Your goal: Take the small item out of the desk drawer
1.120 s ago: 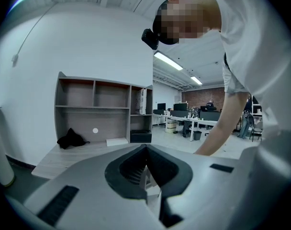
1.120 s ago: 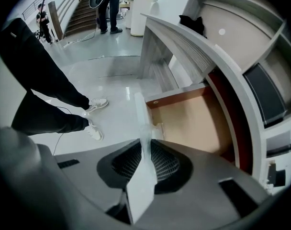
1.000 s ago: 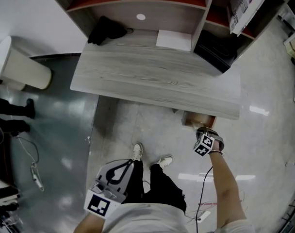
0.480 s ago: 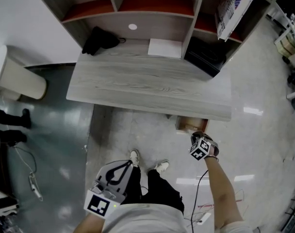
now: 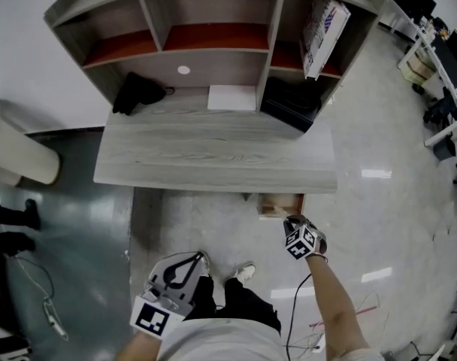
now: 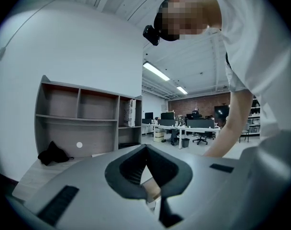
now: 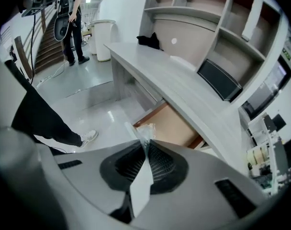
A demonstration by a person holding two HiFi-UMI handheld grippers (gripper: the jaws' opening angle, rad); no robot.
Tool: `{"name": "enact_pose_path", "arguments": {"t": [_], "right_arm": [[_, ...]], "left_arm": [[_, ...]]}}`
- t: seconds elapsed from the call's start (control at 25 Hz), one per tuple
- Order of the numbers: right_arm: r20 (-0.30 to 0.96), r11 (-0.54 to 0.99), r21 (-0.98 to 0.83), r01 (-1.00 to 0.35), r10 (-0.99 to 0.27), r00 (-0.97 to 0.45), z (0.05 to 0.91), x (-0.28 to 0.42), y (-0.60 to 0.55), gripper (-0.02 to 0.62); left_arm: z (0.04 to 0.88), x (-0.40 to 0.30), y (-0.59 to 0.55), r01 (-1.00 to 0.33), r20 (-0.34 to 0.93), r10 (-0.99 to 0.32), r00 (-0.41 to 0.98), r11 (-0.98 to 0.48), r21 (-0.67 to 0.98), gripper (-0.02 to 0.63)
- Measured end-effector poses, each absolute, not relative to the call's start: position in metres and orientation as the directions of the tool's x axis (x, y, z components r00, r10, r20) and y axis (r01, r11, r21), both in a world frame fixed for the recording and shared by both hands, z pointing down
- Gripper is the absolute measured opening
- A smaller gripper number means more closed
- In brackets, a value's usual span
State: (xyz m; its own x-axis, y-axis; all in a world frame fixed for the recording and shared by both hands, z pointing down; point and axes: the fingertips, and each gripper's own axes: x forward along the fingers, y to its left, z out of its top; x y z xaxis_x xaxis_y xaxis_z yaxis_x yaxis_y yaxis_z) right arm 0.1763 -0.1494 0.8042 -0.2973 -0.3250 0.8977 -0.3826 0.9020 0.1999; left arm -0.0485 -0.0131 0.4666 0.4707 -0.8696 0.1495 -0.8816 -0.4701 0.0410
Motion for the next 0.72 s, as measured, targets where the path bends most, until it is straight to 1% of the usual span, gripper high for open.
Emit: {"name": "enact_pose_path", "arguments": {"t": [0.44, 0.72], "right_arm": [[0.859, 0.816, 0.194, -0.544, -0.409, -0.307, 0.762, 0.180, -0.145, 0.029], [0.802, 0.717, 0.156, -0.679, -0.493, -0.336, 0.720, 0.183, -0.149, 0.029]], "left_arm": [[0.444, -0.048, -0.031, -0.838, 0.097, -0.833, 0.545, -0.546, 0.024, 0.015], [0.429, -0.046, -0.046, -0.807, 0.053, -0.806, 0.590, -0.590, 0.006, 0.015]]}}
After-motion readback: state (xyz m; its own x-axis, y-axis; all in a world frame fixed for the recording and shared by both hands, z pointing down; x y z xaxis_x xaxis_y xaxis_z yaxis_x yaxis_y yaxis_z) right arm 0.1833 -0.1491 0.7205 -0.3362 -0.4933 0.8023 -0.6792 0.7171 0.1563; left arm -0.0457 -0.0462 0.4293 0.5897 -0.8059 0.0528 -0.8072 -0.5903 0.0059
